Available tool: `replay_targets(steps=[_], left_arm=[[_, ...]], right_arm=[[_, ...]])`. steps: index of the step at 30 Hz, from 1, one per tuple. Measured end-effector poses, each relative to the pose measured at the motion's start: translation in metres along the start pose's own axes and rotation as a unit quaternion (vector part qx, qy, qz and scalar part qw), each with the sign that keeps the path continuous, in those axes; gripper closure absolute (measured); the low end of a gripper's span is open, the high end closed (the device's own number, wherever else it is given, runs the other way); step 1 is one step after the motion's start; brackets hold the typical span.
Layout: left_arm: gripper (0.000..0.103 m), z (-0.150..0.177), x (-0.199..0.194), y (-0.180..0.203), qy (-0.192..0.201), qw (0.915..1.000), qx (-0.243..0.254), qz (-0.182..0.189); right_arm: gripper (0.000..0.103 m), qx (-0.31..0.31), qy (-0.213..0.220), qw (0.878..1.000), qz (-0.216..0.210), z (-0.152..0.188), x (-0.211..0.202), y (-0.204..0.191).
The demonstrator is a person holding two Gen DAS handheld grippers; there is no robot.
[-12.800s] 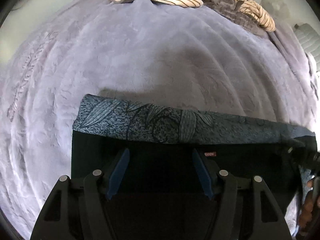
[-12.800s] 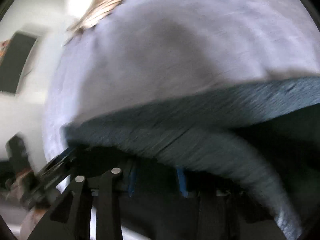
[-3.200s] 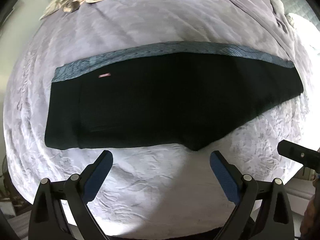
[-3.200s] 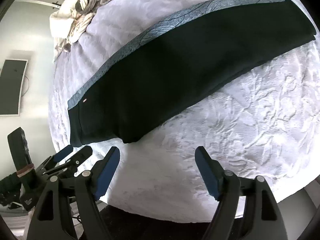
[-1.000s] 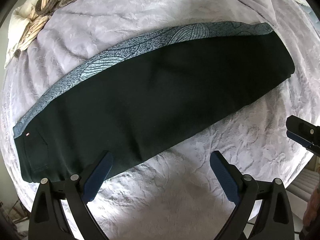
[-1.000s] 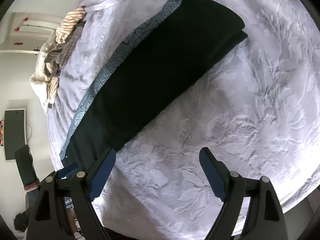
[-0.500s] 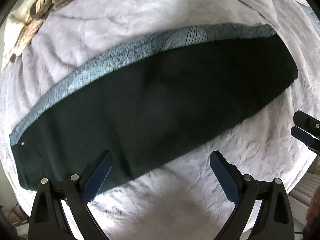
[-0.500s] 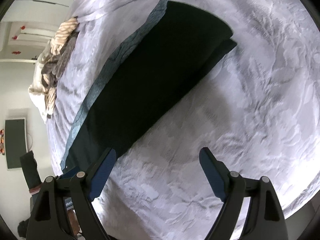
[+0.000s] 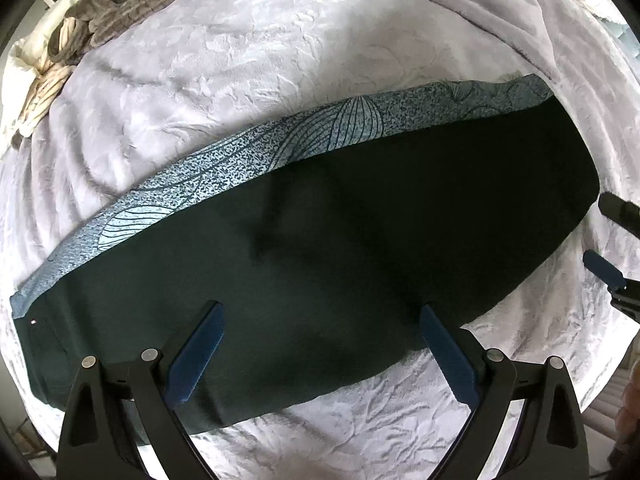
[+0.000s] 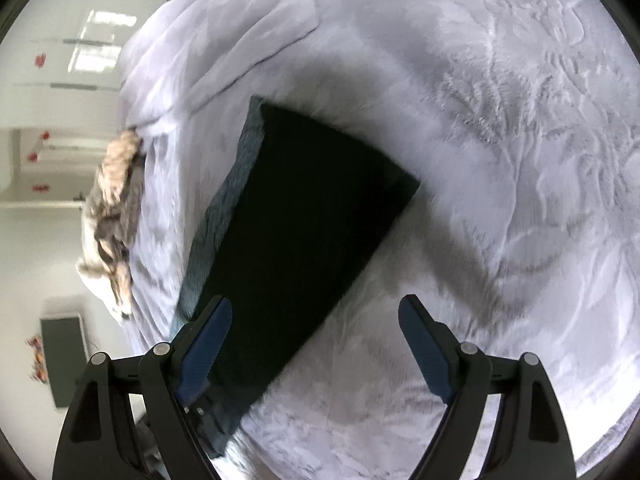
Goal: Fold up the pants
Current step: 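Grasp the trouser leg end with the right gripper while the left grasps the waistband end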
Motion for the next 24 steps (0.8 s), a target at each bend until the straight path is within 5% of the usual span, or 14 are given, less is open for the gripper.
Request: replay_targets(steps=[6, 15, 17, 19, 24], left_arm=[[0.005, -0.018, 0.014, 0.002, 0.039, 0.9990, -0.021, 0.001], [0.005, -0.021, 0.042, 0.006, 0.045, 0.9987, -0.025, -0.004], [0.006, -0.027, 0.038, 0.006, 0.039, 0.9989, -0.025, -0.005], [0.012, -0.031, 0.024, 0.005, 0.059, 0.9979, -0.026, -0.008], [0.012, -0.083, 0.009, 0.001, 0.119, 0.9917, -0.043, -0.021]], right_arm=[[0.015, 0.018, 0.003, 0.999, -0.032, -0.012, 0.017, 0.016], [0.015, -0.016, 0.027, 0.992, -0.121, -0.028, 0.030, -0.004], [0.028, 0.004, 0.026, 0.989, -0.142, -0.033, 0.033, -0.004], [0.090, 0.037, 0.011, 0.989, -0.143, -0.035, 0.041, 0.000], [0.090, -0.021, 0.021, 0.984, -0.174, -0.029, 0.022, -0.030]])
Point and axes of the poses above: each gripper's, at about its wrist camera, not at the fingertips, and x roughly the way its jaws point, y to its right, z to its underside, the point moved 6 cm from there along x, roughly the way its jaws point, and after that the axes turned 2 degrees about -x, right-handed, at the moved point
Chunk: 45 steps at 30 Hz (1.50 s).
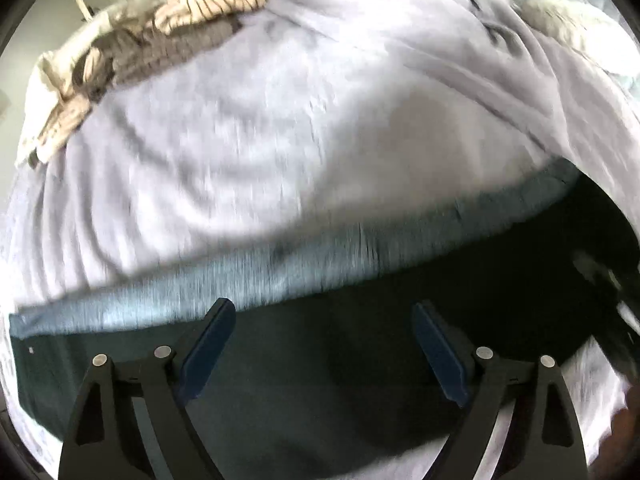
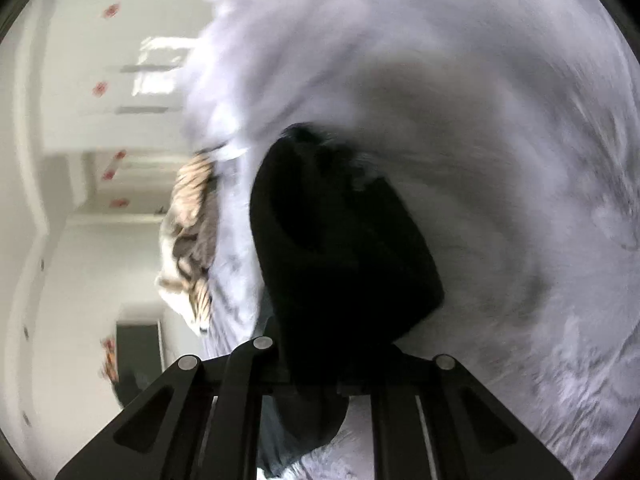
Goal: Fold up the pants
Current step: 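Grasp the trouser leg end with the right gripper while the left grasps the waistband end, then carry the leg end with the right gripper over onto the waistband end while the left holds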
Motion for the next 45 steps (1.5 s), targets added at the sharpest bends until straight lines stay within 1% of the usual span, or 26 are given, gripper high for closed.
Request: replay_targets(steps=[2, 4, 5, 10, 13, 16, 21, 24, 26, 28, 29, 30, 31, 32, 33, 34, 35, 36, 38, 39, 40, 41, 42, 43, 44, 45], left_arm=[[0.012, -0.016, 0.031, -0.007, -0.018, 0.9993, -0.012, -0.029], [0.011, -0.007, 0.063, -0.002, -0.069, 0.9971, -0.021, -0.024], [0.011, -0.006, 0.070, -0.004, -0.071, 0.9969, -0.026, -0.022], [0.011, -0.005, 0.046, -0.019, -0.055, 0.9982, -0.021, 0.002], [0.011, -0.006, 0.023, -0.047, -0.035, 0.9986, -0.036, 0.015], [0.011, 0.001, 0.000, -0.083, -0.017, 0.9984, -0.046, 0.026], [0.011, 0.025, -0.025, -0.164, -0.002, 0.9982, -0.058, 0.012], [0.011, 0.044, -0.037, -0.187, -0.004, 0.9979, -0.064, -0.003], [0.011, 0.062, -0.041, -0.211, -0.013, 0.9973, -0.068, -0.023], [0.011, 0.079, -0.043, -0.230, -0.028, 0.9963, -0.077, -0.025], [0.011, 0.082, -0.040, -0.242, -0.037, 0.9957, -0.082, -0.023], [0.011, 0.085, -0.040, -0.252, -0.040, 0.9953, -0.086, -0.022], [0.011, 0.087, -0.042, -0.262, -0.041, 0.9950, -0.089, -0.019], [0.011, 0.089, -0.046, -0.269, -0.039, 0.9951, -0.090, -0.013], [0.011, 0.091, -0.050, -0.272, -0.039, 0.9952, -0.090, -0.006], [0.011, 0.092, -0.052, -0.274, -0.040, 0.9952, -0.090, 0.002], [0.011, 0.093, -0.053, -0.276, -0.042, 0.9951, -0.088, 0.013], [0.011, 0.093, -0.053, -0.276, -0.045, 0.9949, -0.087, 0.025], [0.011, 0.092, -0.055, -0.269, -0.049, 0.9932, -0.084, 0.065], [0.011, 0.092, -0.055, -0.261, -0.052, 0.9914, -0.080, 0.090], [0.011, 0.093, -0.057, -0.255, -0.053, 0.9901, -0.077, 0.105], [0.011, 0.094, -0.056, -0.241, -0.061, 0.9870, -0.069, 0.132], [0.011, 0.095, -0.056, -0.231, -0.067, 0.9846, -0.064, 0.148], [0.011, 0.096, -0.053, -0.218, -0.075, 0.9815, -0.058, 0.167], [0.012, 0.096, -0.051, -0.207, -0.078, 0.9795, -0.051, 0.178], [0.014, 0.097, -0.050, -0.196, -0.081, 0.9781, -0.045, 0.187]], right_arm=[[0.090, -0.045, -0.003, 0.999, 0.000, 0.004, -0.004, -0.025], [0.090, -0.074, -0.005, 0.997, 0.003, 0.008, -0.003, -0.041], [0.090, -0.094, -0.014, 0.995, 0.006, 0.014, 0.000, -0.052], [0.090, -0.167, -0.020, 0.986, 0.022, 0.029, 0.003, -0.094], [0.090, -0.216, -0.032, 0.975, 0.035, 0.046, 0.007, -0.126], [0.090, -0.262, -0.046, 0.963, 0.047, 0.069, 0.016, -0.152], [0.089, -0.317, -0.081, 0.943, 0.057, 0.121, 0.056, -0.183], [0.088, -0.356, -0.113, 0.923, 0.089, 0.164, 0.105, -0.185], [0.084, -0.386, -0.135, 0.903, 0.132, 0.198, 0.145, -0.179], [0.070, -0.403, -0.151, 0.885, 0.176, 0.224, 0.177, -0.167], [0.069, -0.420, -0.155, 0.868, 0.215, 0.240, 0.194, -0.160], [0.065, -0.433, -0.151, 0.856, 0.237, 0.249, 0.200, -0.160], [0.057, -0.464, -0.139, 0.831, 0.274, 0.262, 0.206, -0.163], [0.052, -0.487, -0.134, 0.813, 0.289, 0.271, 0.207, -0.170], [0.040, -0.507, -0.135, 0.799, 0.294, 0.282, 0.205, -0.177], [0.035, -0.526, -0.139, 0.788, 0.289, 0.289, 0.203, -0.185], [0.035, -0.544, -0.144, 0.779, 0.278, 0.300, 0.198, -0.193], [0.035, -0.548, -0.150, 0.779, 0.266, 0.307, 0.192, -0.198], [0.035, -0.499, -0.168, 0.821, 0.223, 0.303, 0.175, -0.205], [0.035, -0.434, -0.166, 0.862, 0.203, 0.287, 0.164, -0.200], [0.035, -0.381, -0.162, 0.890, 0.191, 0.274, 0.162, -0.193], [0.035, -0.301, -0.157, 0.925, 0.173, 0.256, 0.156, -0.180], [0.035, -0.218, -0.152, 0.952, 0.153, 0.240, 0.150, -0.163], [0.035, -0.148, -0.145, 0.968, 0.139, 0.226, 0.145, -0.146], [0.035, -0.095, -0.135, 0.977, 0.132, 0.214, 0.139, -0.130], [0.035, -0.070, -0.131, 0.980, 0.129, 0.208, 0.137, -0.120]])
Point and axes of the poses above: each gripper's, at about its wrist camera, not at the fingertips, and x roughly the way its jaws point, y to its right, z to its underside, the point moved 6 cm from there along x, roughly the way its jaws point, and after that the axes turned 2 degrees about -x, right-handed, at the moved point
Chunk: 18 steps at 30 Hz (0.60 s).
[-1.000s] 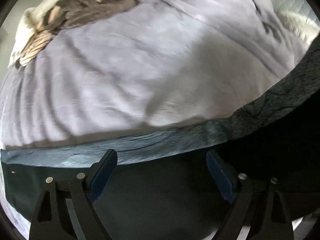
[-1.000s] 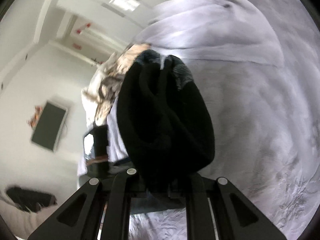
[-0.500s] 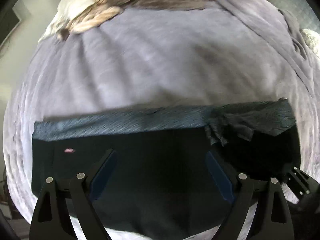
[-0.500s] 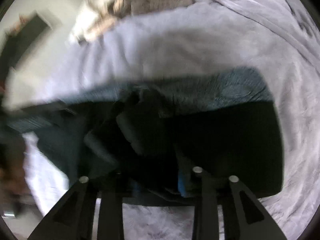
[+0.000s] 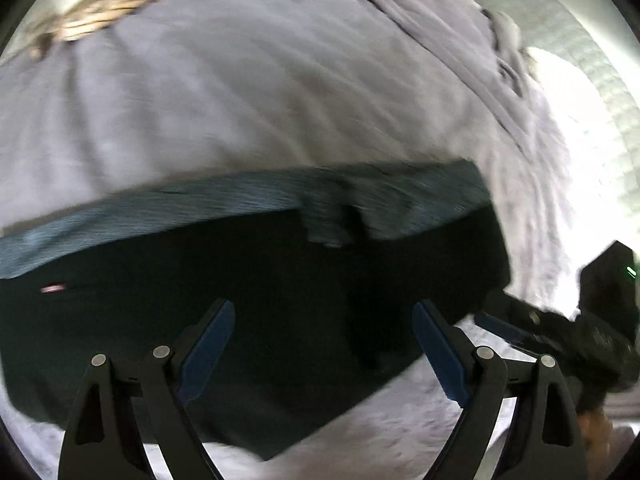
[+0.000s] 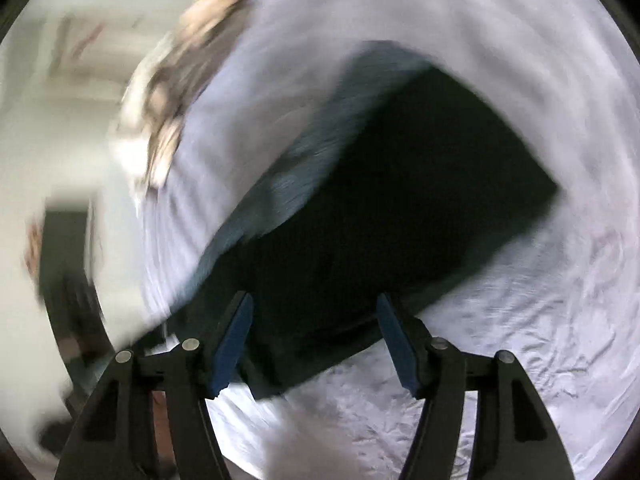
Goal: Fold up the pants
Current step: 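Carry the leg end with the right gripper over onto the waistband end while the left holds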
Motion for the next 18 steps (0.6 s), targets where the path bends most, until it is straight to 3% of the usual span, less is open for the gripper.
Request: replay_targets(steps=[6, 8, 11, 13, 16, 18], left_arm=[[0.052, 0.003, 0.037, 0.040, -0.044, 0.9985, 0.025, 0.022], [0.056, 0.005, 0.047, 0.043, -0.055, 0.9979, 0.019, 0.029], [0.069, 0.006, 0.054, 0.046, -0.060, 0.9978, 0.015, 0.022], [0.078, 0.004, 0.047, 0.046, -0.055, 0.9982, 0.016, 0.018], [0.079, 0.007, 0.031, 0.042, -0.031, 0.9992, 0.026, 0.007], [0.079, 0.019, 0.036, 0.033, -0.037, 0.9990, 0.022, -0.008]], right_arm=[[0.039, 0.071, -0.013, 0.997, -0.008, 0.004, 0.001, 0.041], [0.041, 0.093, -0.004, 0.995, -0.029, 0.012, 0.002, 0.045], [0.054, 0.118, 0.017, 0.990, -0.071, 0.008, 0.000, 0.047], [0.089, 0.112, 0.019, 0.991, -0.072, 0.001, 0.000, 0.048], [0.090, 0.084, 0.007, 0.993, -0.083, 0.002, -0.001, 0.034], [0.090, 0.063, -0.010, 0.996, -0.061, 0.016, 0.005, 0.034]])
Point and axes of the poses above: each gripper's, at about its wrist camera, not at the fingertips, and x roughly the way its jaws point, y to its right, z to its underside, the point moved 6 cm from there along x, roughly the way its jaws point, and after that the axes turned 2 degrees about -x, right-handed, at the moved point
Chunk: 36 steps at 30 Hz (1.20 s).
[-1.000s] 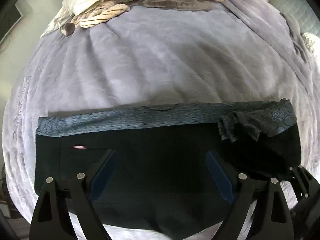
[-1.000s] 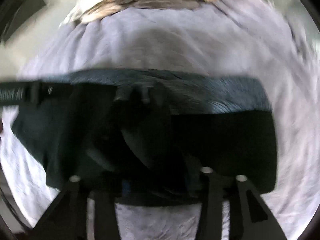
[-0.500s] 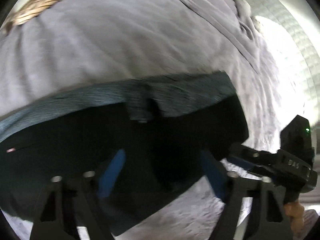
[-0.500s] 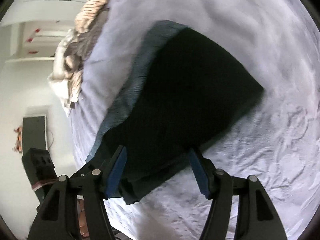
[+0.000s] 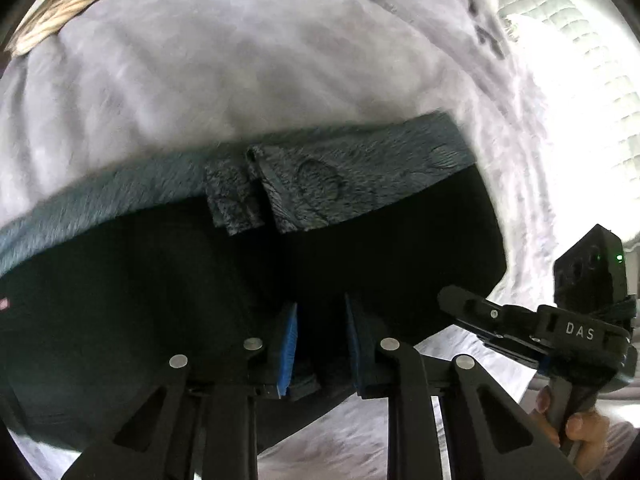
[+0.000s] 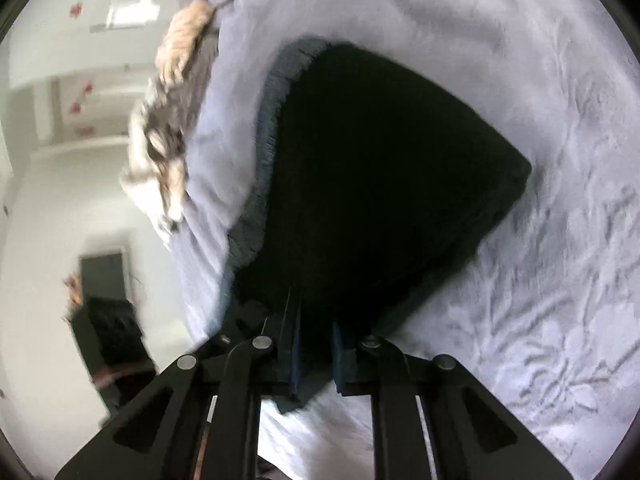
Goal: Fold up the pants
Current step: 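Carry the leg end with the right gripper over onto the waistband end while the left holds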
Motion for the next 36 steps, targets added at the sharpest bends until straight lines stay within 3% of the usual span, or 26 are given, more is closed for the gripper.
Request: replay_targets(steps=[2, 5, 7, 8, 9, 10, 12, 14, 17, 18, 19, 21, 24, 27, 29, 32, 34, 36], left_arm=[[0.079, 0.013, 0.018, -0.010, -0.014, 0.9997, -0.015, -0.013], [0.079, 0.013, 0.016, -0.008, 0.001, 0.9998, -0.016, -0.015], [0.079, 0.011, 0.015, -0.006, 0.005, 0.9998, -0.009, -0.017], [0.079, 0.011, 0.015, -0.008, 0.004, 0.9998, -0.010, -0.016], [0.079, 0.009, 0.015, -0.008, 0.004, 0.9998, -0.012, -0.014], [0.079, 0.008, 0.016, -0.008, 0.004, 0.9998, -0.016, -0.012], [0.079, 0.006, 0.016, -0.010, 0.005, 0.9997, -0.023, -0.010], [0.079, 0.010, 0.012, -0.014, 0.007, 0.9997, -0.022, -0.012], [0.079, 0.009, 0.013, -0.015, 0.010, 0.9997, -0.022, -0.010], [0.079, 0.009, 0.013, -0.016, 0.010, 0.9996, -0.024, -0.008], [0.079, 0.008, 0.012, -0.017, 0.010, 0.9996, -0.026, -0.007], [0.079, 0.008, 0.011, -0.017, 0.010, 0.9995, -0.028, -0.007], [0.079, 0.008, 0.010, -0.015, 0.013, 0.9996, -0.024, -0.007], [0.079, 0.005, 0.014, -0.010, 0.014, 0.9996, -0.007, -0.024], [0.079, 0.005, 0.013, -0.010, 0.013, 0.9995, -0.008, -0.029], [0.079, 0.008, 0.006, -0.014, 0.017, 0.9995, -0.010, -0.026], [0.071, 0.010, 0.001, -0.015, 0.020, 0.9993, -0.005, -0.030], [0.040, 0.013, -0.002, -0.018, 0.018, 0.9990, -0.003, -0.041]], right_arm=[[0.090, 0.013, -0.012, 1.000, 0.016, 0.008, 0.012, 0.013], [0.083, -0.013, -0.038, 0.999, 0.029, 0.010, 0.019, 0.012], [0.066, -0.060, -0.079, 0.994, 0.037, 0.013, 0.017, -0.006], [0.063, -0.095, -0.090, 0.991, 0.033, 0.014, 0.010, -0.019], [0.058, -0.126, -0.087, 0.988, 0.022, 0.013, 0.000, -0.033], [0.046, -0.154, -0.075, 0.985, 0.016, 0.007, -0.010, -0.047], [0.036, -0.193, -0.029, 0.980, 0.023, -0.019, -0.030, -0.068], [0.036, -0.213, 0.009, 0.976, 0.046, -0.057, -0.037, -0.077], [0.036, -0.225, 0.025, 0.964, 0.142, -0.114, -0.020, -0.057], [0.039, -0.209, 0.009, 0.965, 0.157, -0.127, -0.009, -0.044], [0.054, -0.191, -0.007, 0.969, 0.156, -0.133, 0.002, -0.038], [0.058, -0.149, -0.042, 0.980, 0.126, -0.139, 0.015, -0.023], [0.060, -0.170, -0.046, 0.974, 0.140, -0.140, 0.017, -0.027], [0.053, -0.182, -0.043, 0.958, 0.219, -0.143, 0.031, -0.010], [0.051, -0.207, -0.024, 0.943, 0.259, -0.138, 0.038, -0.019], [0.049, -0.231, -0.004, 0.930, 0.287, -0.127, 0.029, -0.041], [0.049, -0.262, 0.036, 0.913, 0.311, -0.114, 0.010, -0.065], [0.049, -0.274, 0.045, 0.918, 0.283, -0.101, 0.004, -0.085]])
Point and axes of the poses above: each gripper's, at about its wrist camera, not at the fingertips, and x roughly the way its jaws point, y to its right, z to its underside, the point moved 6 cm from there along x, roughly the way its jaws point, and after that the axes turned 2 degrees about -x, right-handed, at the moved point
